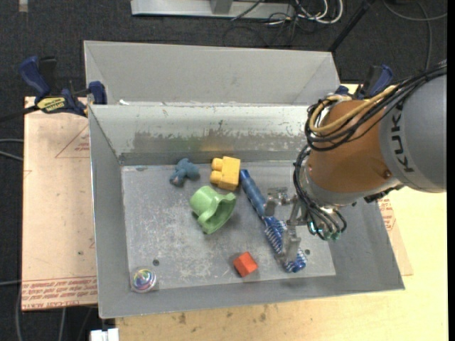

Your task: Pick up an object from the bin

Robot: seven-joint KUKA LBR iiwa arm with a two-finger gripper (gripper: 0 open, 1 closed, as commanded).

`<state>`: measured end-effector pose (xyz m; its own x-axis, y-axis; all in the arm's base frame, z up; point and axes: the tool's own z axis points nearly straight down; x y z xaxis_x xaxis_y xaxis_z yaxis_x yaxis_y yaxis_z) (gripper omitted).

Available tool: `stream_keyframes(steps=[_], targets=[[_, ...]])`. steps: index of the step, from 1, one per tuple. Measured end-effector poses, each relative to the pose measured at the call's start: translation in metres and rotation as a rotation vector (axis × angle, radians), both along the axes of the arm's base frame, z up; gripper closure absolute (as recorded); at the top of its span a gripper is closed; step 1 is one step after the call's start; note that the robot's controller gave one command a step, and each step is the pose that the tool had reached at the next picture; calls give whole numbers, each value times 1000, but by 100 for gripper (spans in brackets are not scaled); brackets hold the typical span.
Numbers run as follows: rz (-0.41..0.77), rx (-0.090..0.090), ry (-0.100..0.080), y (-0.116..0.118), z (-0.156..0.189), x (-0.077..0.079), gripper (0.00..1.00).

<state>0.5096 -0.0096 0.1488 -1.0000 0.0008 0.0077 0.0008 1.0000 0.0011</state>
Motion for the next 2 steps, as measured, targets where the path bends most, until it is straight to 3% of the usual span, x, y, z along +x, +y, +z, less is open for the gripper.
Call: stream_keyframes(steps=[1, 2], targets=[[-20, -2, -3, -57, -83, 14, 0], [-15, 0, -7, -54, -80, 15, 100]])
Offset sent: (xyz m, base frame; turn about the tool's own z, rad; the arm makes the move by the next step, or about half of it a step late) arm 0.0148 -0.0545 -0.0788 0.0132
